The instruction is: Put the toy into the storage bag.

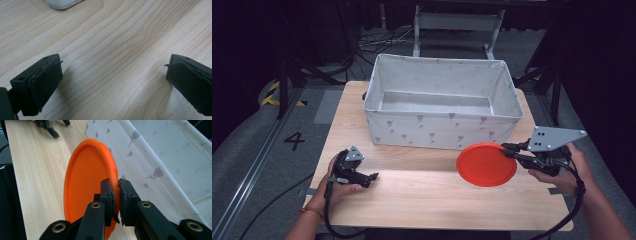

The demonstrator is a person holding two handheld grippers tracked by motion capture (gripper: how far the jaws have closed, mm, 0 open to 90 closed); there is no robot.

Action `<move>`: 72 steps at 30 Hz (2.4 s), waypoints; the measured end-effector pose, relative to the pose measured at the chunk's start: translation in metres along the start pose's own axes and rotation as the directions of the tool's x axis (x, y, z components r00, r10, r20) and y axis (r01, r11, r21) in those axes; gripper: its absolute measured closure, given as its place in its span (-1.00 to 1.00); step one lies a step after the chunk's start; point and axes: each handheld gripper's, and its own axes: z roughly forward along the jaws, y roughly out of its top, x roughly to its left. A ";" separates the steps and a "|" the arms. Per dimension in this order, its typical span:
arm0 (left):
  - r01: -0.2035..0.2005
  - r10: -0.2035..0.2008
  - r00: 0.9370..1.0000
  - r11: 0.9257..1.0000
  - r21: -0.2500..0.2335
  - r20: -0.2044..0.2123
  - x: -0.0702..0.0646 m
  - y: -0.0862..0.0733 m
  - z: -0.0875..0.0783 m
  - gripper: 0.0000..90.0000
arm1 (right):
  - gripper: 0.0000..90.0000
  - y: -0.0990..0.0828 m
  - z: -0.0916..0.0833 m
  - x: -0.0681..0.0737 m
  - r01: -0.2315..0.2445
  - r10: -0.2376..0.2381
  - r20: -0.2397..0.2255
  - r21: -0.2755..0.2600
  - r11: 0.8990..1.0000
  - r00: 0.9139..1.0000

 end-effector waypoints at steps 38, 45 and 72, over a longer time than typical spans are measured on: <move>-0.002 0.002 1.000 1.000 0.000 0.006 0.001 0.000 0.000 -0.98 | 0.84 0.091 -0.025 -0.072 0.033 -0.030 0.129 -0.020 0.999 0.991; -0.002 0.002 1.000 1.000 0.000 0.006 0.001 0.000 0.000 -0.98 | 0.84 0.102 -0.021 -0.089 0.017 -0.012 0.142 -0.038 0.999 0.990; -0.004 0.004 1.000 1.000 0.000 0.007 0.001 0.000 0.000 -0.98 | 0.84 0.077 0.040 -0.165 -0.076 0.059 0.204 0.077 0.994 0.977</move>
